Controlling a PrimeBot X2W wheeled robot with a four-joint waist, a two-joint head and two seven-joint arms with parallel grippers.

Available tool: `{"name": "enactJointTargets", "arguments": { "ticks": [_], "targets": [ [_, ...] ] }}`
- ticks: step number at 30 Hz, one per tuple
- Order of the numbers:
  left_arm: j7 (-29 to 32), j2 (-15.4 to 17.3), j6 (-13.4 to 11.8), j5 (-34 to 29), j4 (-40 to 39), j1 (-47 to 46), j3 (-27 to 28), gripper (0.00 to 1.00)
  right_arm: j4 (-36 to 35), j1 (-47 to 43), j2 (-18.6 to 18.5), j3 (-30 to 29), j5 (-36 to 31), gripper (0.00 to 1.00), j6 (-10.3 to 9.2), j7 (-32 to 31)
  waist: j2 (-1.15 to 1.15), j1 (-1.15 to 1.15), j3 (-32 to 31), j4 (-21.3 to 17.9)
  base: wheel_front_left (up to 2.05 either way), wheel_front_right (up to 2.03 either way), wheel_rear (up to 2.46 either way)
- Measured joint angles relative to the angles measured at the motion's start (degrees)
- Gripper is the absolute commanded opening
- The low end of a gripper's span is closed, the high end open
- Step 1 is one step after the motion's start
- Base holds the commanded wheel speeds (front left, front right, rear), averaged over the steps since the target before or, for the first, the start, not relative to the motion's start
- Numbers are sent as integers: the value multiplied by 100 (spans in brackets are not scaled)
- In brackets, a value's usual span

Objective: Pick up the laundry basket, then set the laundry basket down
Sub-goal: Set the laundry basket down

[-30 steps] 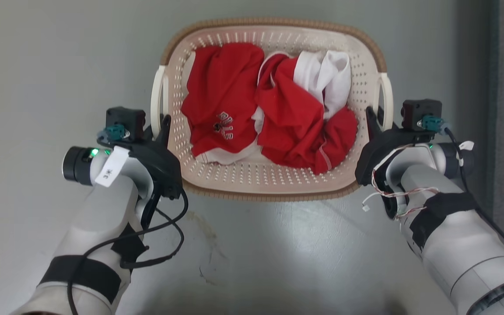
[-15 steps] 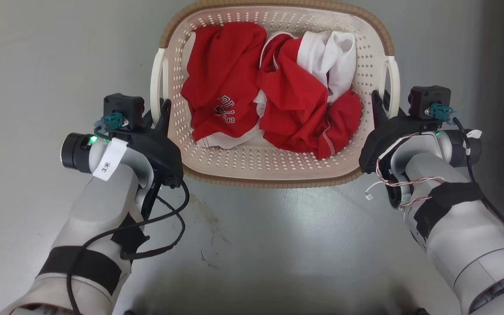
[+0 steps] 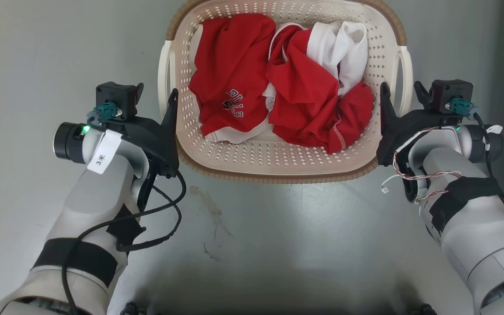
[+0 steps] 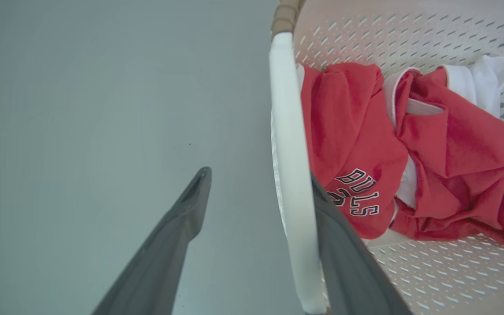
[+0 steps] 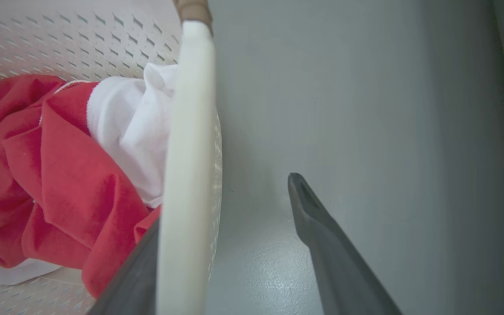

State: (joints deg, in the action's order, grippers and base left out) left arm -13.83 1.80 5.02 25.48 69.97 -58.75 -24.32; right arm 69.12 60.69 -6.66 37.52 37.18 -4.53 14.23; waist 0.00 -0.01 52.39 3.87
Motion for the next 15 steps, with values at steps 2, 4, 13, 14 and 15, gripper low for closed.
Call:
{"name": "enactJointTargets", "arguments": {
  "ticks": [2,4,13,14,15],
  "targets": [
    [-8,-11,0,0,-1,-1,-1,100,7,-1,-4,-7,0,100,0,0,0,0,4,16,0,0,0],
    [-9,-18,1,0,-1,-1,-8,100,7,-4,-9,-26,2,100,2,0,0,0,4,26,0,0,0],
    [-18,-49,5,21,-1,-1,-10,100,0,-20,-31,-102,15,100,52,4,0,0,-94,131,0,0,0],
    [-25,-49,5,27,-1,-1,-10,100,-2,-26,-31,-111,16,100,53,5,0,0,-110,140,0,0,0],
    [-35,-49,5,38,0,-1,-9,100,-9,-26,-30,-113,16,100,54,5,0,0,-125,147,0,0,0]
  ]
}}
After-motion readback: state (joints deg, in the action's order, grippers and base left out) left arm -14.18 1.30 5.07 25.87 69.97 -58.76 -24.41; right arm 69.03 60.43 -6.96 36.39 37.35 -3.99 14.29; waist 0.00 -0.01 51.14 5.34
